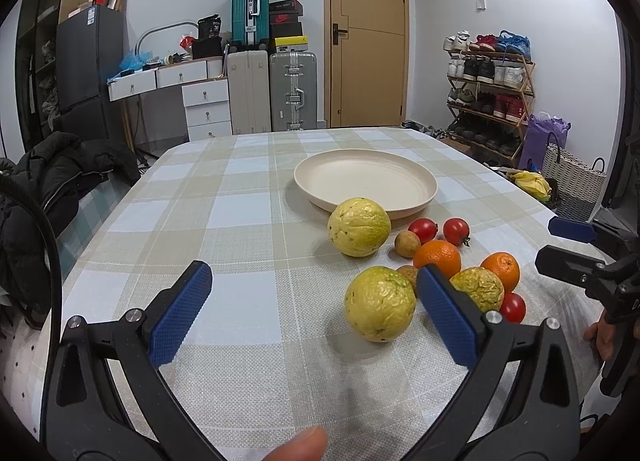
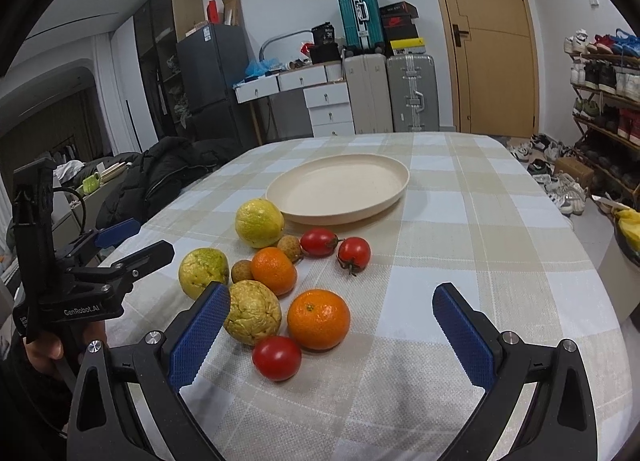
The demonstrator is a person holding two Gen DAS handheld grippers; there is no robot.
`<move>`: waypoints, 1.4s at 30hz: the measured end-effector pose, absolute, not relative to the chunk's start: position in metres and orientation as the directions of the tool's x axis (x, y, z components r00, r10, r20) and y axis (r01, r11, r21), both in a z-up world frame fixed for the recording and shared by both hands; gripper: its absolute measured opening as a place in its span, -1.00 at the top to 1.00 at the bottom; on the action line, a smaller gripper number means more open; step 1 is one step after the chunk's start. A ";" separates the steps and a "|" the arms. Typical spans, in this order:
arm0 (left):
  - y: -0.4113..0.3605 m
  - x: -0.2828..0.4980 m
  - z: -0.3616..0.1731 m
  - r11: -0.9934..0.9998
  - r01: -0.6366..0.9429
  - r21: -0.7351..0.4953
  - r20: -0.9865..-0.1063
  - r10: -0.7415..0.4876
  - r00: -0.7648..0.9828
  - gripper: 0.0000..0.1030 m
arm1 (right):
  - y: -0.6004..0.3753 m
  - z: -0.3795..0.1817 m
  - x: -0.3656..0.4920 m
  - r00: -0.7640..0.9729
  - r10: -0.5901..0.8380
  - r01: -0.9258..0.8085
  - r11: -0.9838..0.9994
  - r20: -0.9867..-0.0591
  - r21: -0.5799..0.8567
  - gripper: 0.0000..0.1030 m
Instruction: Organize fruits
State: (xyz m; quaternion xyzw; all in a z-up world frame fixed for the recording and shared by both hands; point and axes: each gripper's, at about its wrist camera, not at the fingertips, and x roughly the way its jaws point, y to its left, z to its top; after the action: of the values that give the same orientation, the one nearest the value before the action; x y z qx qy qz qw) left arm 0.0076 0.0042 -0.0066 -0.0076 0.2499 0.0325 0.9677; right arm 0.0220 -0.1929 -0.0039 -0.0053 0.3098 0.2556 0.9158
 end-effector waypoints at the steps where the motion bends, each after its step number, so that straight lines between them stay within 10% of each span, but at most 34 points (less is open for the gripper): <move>1: 0.004 0.007 -0.007 0.998 -0.067 0.004 -0.483 0.061 0.873 -0.98 | -0.193 -0.004 0.022 0.672 0.461 -0.469 0.871 -0.579 0.149 -1.00; 15: -0.002 0.010 -0.008 0.999 -0.031 0.035 -0.514 0.045 0.857 -0.98 | -0.185 -0.026 0.025 0.538 0.451 -0.484 0.857 -0.712 0.178 -0.95; 32: -0.014 0.027 -0.017 0.996 0.061 0.071 -0.588 -0.008 0.809 -0.89 | -0.162 -0.039 0.016 0.464 0.474 -0.581 0.800 -0.749 0.146 0.08; 42: -0.023 0.041 -0.029 0.989 0.122 0.080 -0.655 -0.039 0.754 -0.26 | -0.158 -0.038 0.013 0.462 0.486 -0.605 0.784 -0.742 0.136 0.38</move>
State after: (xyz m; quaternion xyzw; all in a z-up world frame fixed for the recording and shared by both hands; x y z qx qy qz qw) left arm 0.0414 -0.0226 -0.0286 0.0591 0.3477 -0.0431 0.9347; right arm 0.0130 -0.1583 -0.0384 -0.0732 0.4078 0.3203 0.8519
